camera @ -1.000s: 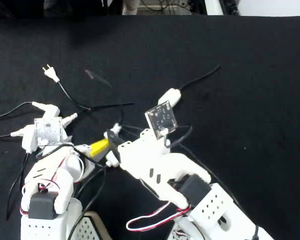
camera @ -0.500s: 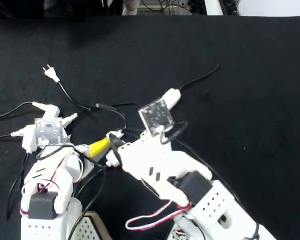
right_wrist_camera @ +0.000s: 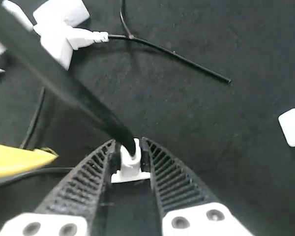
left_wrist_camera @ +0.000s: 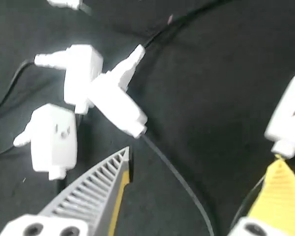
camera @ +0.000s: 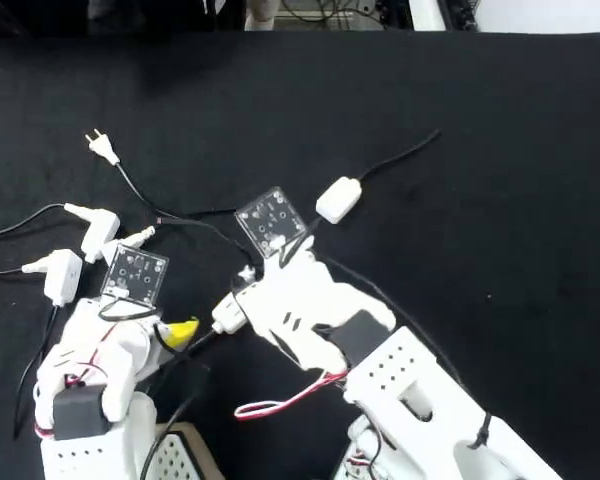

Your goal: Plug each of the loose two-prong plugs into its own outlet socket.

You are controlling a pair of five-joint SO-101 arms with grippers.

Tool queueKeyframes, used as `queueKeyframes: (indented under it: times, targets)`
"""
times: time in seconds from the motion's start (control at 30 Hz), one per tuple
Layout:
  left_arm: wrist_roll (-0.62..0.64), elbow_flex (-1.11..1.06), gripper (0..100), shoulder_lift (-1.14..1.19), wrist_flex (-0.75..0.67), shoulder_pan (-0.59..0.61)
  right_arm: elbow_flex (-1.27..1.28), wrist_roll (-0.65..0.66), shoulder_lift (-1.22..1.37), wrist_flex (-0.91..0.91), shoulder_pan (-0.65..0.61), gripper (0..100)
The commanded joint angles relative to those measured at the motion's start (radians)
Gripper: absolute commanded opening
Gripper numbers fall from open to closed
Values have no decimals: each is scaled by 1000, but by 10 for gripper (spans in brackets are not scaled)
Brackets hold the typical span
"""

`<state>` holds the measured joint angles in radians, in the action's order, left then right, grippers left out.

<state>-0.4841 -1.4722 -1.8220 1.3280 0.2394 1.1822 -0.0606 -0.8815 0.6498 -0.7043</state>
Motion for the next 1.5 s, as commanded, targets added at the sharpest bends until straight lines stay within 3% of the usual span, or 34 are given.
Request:
queueKeyframes:
  times: [0.0, 0.13, 0.27, 0.77, 1.17, 1.47]
  targets:
    - [-8, -18, 409, 0, 5, 61, 61, 5, 2, -110, 18, 11]
    - [140, -68, 410, -2, -15, 96, 105, 0, 2, -138, 32, 11]
    - [138, -70, 410, -2, -20, 154, 110, -44, 2, -138, 31, 11]
    - [140, -124, 410, 0, -25, 163, 150, -77, 7, -216, 37, 11]
    - [140, -128, 410, 0, -26, 163, -2, -97, 228, -140, 77, 11]
    - [140, -128, 410, 0, -26, 163, 19, -95, 282, -232, 75, 11]
